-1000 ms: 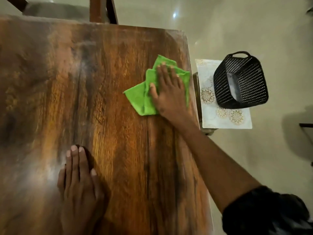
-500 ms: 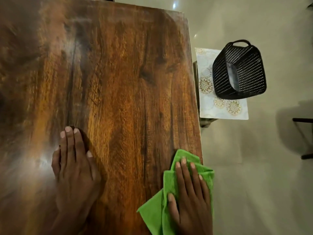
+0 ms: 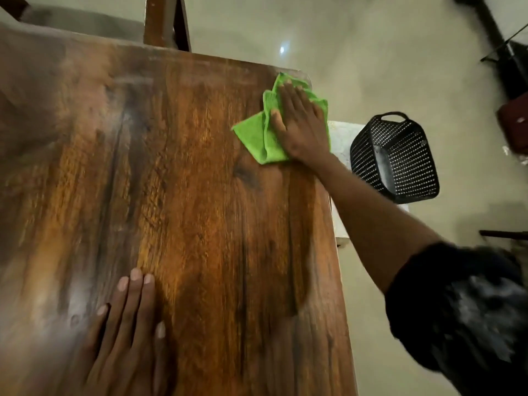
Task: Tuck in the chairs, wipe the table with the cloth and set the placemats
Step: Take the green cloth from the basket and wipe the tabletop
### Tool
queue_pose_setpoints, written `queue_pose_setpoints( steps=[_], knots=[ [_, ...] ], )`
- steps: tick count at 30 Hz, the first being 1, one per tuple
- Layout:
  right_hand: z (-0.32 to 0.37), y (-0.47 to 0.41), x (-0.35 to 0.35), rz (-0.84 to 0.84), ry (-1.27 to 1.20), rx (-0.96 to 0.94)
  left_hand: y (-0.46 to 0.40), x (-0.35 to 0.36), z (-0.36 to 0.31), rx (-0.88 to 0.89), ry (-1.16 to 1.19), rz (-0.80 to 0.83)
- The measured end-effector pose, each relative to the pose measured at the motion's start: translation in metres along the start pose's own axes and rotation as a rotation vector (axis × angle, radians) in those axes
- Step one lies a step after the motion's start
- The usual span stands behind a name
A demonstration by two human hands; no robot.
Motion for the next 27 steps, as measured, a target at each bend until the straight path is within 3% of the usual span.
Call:
queue_pose_setpoints(
  steps=[4, 7, 10, 13, 17, 19, 22, 27],
  knots=[
    [-0.013, -0.070, -0.001, -0.001, 0.029, 0.018, -0.003, -0.003, 0.000, -0.009, 0.021, 0.015],
    [-0.010, -0.054, 0.002, -0.004, 0.037, 0.055, 0.000, -0.008, 0.000, -0.018, 0.021, 0.141],
    [0.004, 0.022, 0.006, -0.014, 0.027, 0.040, 0.004, -0.005, 0.002, 0.005, 0.070, 0.265],
    [0.028, 0.145, 0.008, -0.010, 0.016, -0.010, 0.006, -0.003, 0.004, -0.034, 0.118, 0.281],
    [0.071, 0.337, 0.023, 0.235, -0.053, -0.086, 0.008, -0.010, 0.005, -0.066, 0.064, 0.198],
    [0.091, 0.410, 0.028, 0.312, -0.090, -0.162, 0.016, -0.016, 0.004, -0.139, -0.016, 0.165],
    [0.089, 0.455, 0.028, 0.290, -0.147, -0.265, 0.061, -0.020, -0.031, -0.356, -0.014, 0.118],
    [0.051, 0.458, 0.019, 0.283, -0.206, -0.362, 0.173, -0.027, -0.149, -0.663, 0.307, 0.063]
  ],
)
Point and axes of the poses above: each hand's wrist, its own y-axis away from the middle knuckle, its own x-axis out of the palm, z = x × y, the point moved 10 cm from there along -y, towards the middle knuckle, and after that the axes turned 1 degree about -y, right-handed, at the moved point
